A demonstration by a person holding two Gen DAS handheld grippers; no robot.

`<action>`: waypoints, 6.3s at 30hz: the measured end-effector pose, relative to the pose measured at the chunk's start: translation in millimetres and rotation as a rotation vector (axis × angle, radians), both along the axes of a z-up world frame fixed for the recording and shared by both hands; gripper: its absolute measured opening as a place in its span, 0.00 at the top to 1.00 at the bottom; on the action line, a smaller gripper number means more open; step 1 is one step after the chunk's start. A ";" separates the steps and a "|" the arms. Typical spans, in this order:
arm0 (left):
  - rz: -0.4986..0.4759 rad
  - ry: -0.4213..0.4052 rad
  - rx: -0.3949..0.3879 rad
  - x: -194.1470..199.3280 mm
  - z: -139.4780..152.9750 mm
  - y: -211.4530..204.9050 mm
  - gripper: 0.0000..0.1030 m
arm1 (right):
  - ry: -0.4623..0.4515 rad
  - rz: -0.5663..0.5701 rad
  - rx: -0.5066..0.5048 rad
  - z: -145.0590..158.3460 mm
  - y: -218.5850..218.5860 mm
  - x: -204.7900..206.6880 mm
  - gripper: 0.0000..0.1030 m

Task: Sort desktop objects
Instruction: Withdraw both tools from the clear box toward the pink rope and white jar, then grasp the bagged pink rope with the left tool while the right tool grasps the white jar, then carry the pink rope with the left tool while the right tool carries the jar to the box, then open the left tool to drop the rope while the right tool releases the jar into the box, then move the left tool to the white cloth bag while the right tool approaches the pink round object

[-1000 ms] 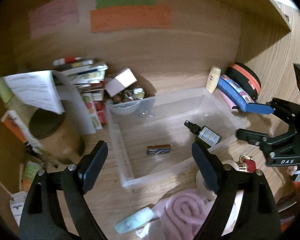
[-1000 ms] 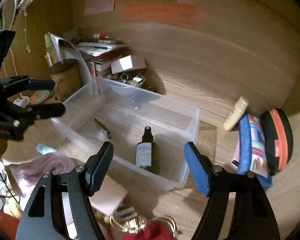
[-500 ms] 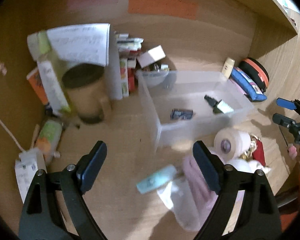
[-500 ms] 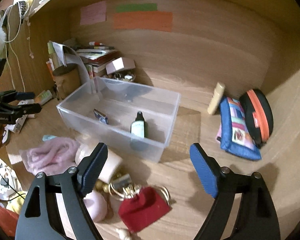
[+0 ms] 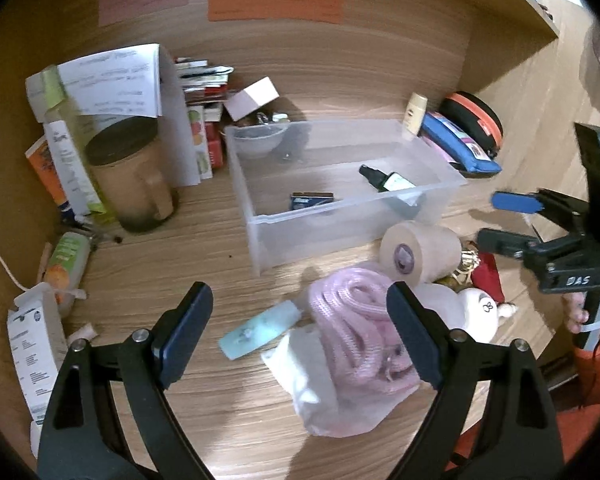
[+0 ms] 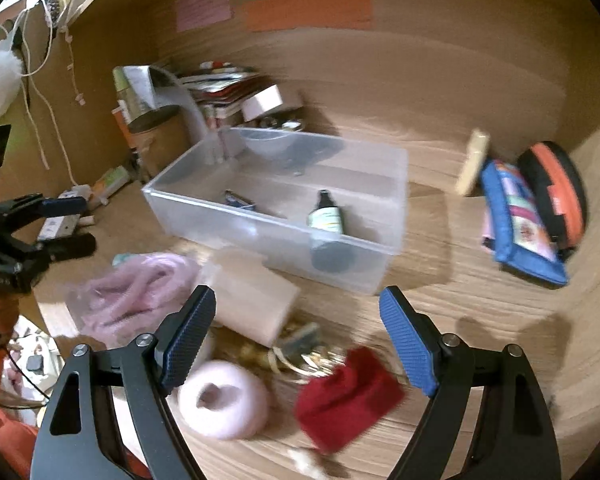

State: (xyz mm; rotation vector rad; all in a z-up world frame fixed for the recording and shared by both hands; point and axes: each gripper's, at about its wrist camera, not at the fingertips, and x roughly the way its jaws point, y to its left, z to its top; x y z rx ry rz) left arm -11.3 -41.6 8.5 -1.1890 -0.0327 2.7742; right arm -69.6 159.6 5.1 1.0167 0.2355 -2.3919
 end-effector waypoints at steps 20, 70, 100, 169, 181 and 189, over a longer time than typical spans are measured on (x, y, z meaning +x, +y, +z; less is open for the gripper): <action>-0.115 -0.129 0.017 -27.3 -31.1 39.8 0.13 | -0.106 0.007 0.049 -52.0 -35.5 -22.3 0.21; -0.061 0.097 0.085 -38.0 31.6 31.3 0.43 | 0.077 0.015 -0.122 30.7 2.7 -14.5 0.36; -0.051 -0.003 0.100 -127.0 10.0 3.2 0.43 | 0.012 0.004 -0.072 11.6 -26.9 -89.5 0.36; 0.009 0.139 0.030 -36.3 49.2 -8.1 0.07 | 0.134 -0.016 -0.004 42.1 -6.3 -25.6 0.18; -0.008 0.011 0.049 5.8 -2.4 12.5 0.07 | 0.090 -0.040 -0.053 16.4 23.2 35.1 0.17; -0.052 -0.124 0.131 11.1 -41.7 25.2 0.07 | -0.013 -0.007 -0.087 -14.1 24.2 55.4 0.17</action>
